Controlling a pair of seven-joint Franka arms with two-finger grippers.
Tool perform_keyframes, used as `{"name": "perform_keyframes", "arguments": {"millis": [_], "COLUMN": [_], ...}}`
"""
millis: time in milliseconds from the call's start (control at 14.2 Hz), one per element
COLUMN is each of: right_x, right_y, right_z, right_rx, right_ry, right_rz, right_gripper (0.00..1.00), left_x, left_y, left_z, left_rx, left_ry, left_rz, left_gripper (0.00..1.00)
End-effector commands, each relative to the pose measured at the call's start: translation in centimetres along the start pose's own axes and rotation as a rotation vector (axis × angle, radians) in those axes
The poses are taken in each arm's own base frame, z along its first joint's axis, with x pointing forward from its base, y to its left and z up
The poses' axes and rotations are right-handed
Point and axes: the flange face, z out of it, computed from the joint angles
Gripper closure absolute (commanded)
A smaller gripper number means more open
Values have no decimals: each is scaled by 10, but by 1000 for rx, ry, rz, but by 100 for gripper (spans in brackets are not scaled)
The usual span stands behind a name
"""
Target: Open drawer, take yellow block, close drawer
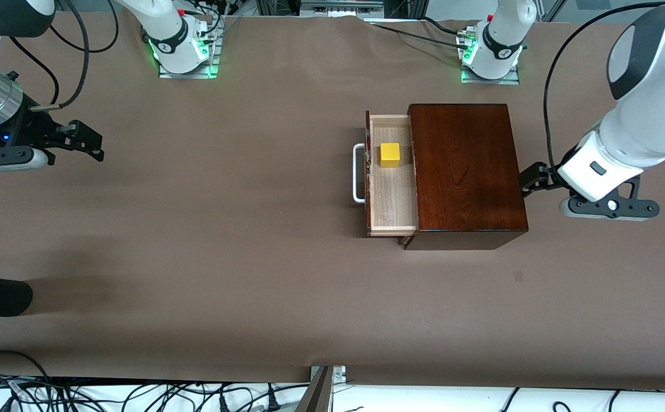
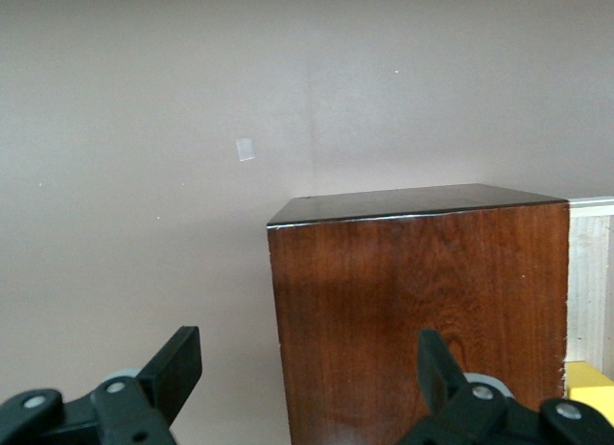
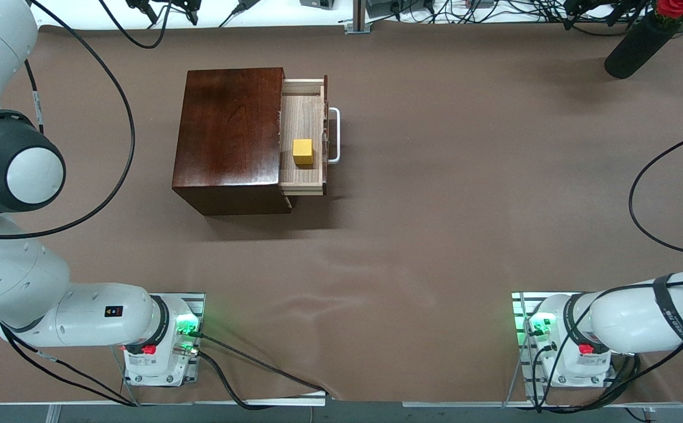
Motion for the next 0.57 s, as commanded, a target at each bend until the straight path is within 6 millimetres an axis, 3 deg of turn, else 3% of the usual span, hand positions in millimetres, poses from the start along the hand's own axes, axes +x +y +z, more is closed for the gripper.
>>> {"name": "perform_keyframes", "arguments": {"millis": [0,212,353,424,495], "right_x": [0,3,3,3,3], "right_y": [3,1,1,0,0], "right_z": [-4,-3,-3,-3,-4], "right_rx": [18,17,14,14,12], "right_ry": [12,21,21,21,22], "right_rz": [5,2,0,-2,-2], "right_gripper": [0,0,0,0,0], "left_x": [-7,-3,-32,-49,-60], "left_y": [-15,-56,-73,-78,-96], "left_z": [-4,0,-33,-33,-31], "left_rx": [-14,-73,-67,-52,-51], "left_ry": [-4,-5,39,30,22], "left_rz": [11,17,48,41,4], "left_gripper": [0,0,0,0,0]}}
